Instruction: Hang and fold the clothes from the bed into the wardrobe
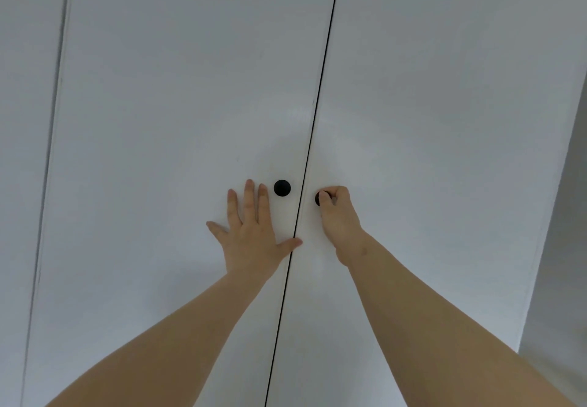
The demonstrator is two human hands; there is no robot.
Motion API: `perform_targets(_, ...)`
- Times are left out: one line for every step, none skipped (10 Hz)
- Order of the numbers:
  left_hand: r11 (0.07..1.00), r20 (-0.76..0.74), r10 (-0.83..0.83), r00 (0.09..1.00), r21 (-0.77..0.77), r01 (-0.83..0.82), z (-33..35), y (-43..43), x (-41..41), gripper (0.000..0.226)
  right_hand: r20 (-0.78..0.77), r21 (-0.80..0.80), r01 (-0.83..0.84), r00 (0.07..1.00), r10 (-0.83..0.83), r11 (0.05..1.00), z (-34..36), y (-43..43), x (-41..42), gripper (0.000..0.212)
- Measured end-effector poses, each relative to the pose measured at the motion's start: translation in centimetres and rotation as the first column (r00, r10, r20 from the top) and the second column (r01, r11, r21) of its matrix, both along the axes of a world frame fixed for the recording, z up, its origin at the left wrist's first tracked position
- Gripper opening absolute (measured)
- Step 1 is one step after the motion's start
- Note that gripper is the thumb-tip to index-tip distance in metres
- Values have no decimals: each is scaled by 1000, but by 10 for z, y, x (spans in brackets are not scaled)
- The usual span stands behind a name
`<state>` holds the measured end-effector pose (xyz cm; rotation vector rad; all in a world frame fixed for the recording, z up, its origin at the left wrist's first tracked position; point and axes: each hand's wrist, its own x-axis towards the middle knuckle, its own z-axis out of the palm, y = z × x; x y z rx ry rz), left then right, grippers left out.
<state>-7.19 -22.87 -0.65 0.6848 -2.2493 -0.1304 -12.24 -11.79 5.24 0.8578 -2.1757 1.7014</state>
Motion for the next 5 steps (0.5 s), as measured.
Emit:
perform_targets(1000,33,2,999,-9,-1,1,0,2,110,26,8,-38,999,38,999,-5,3,1,8)
perform_targets(999,89,13,996,-40,-9,2,0,8,102,110,23,-120,987,117,992,-9,11,10,25)
perform_targets(999,145,17,989,-36,-11,8,2,12,103,198,39,-201,962,190,979,-9,21,24,42)
perform_targets(998,178,4,984,-63,8,13,4,21,102,286,112,-233,939,193,966,-17,41,42,57)
perform_targets(992,166,2,986,-124,18,13,9,33,97,258,24,-144,957,133,989,-18,63,51,55)
